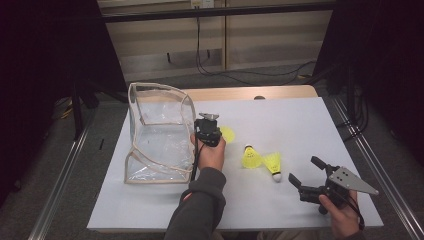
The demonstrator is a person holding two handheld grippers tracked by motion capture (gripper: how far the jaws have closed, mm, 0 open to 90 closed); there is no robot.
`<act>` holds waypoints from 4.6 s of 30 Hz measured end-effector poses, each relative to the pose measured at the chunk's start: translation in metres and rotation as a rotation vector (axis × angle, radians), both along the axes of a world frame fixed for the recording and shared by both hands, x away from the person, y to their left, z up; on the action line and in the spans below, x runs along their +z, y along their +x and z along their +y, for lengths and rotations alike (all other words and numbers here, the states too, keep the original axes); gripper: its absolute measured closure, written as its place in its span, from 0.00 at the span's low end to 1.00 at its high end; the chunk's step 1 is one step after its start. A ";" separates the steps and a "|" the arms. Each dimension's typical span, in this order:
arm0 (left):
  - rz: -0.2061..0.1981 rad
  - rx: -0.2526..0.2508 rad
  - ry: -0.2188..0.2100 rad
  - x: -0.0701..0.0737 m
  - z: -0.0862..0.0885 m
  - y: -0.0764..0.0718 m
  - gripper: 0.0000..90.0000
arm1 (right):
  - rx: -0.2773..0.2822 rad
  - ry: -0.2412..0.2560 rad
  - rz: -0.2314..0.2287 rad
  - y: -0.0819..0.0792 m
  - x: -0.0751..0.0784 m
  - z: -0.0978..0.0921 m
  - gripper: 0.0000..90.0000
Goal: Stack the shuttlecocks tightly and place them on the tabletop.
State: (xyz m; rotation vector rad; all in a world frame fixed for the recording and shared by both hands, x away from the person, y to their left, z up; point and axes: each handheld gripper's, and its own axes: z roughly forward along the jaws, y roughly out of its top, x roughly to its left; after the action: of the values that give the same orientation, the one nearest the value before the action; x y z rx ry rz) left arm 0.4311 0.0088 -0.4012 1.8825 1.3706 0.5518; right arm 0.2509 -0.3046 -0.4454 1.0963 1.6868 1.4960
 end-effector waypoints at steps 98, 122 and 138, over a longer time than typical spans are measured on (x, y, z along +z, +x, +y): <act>-0.002 -0.152 -0.037 -0.027 -0.027 0.020 0.79 | 0.041 -0.018 0.012 0.001 -0.002 0.003 0.02; 0.024 -0.127 -0.042 -0.032 -0.029 0.024 0.67 | 0.042 -0.017 0.009 0.000 -0.001 0.003 0.02; 0.007 -0.092 -0.033 -0.033 -0.032 0.027 0.63 | 0.048 -0.019 0.007 0.000 -0.001 0.004 0.03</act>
State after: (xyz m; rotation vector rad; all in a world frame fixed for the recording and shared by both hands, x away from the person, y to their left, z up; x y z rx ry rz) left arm 0.4584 -0.0228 -0.4346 1.9113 1.2830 0.4746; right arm 0.2509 -0.3009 -0.4468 1.0597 1.7394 1.5045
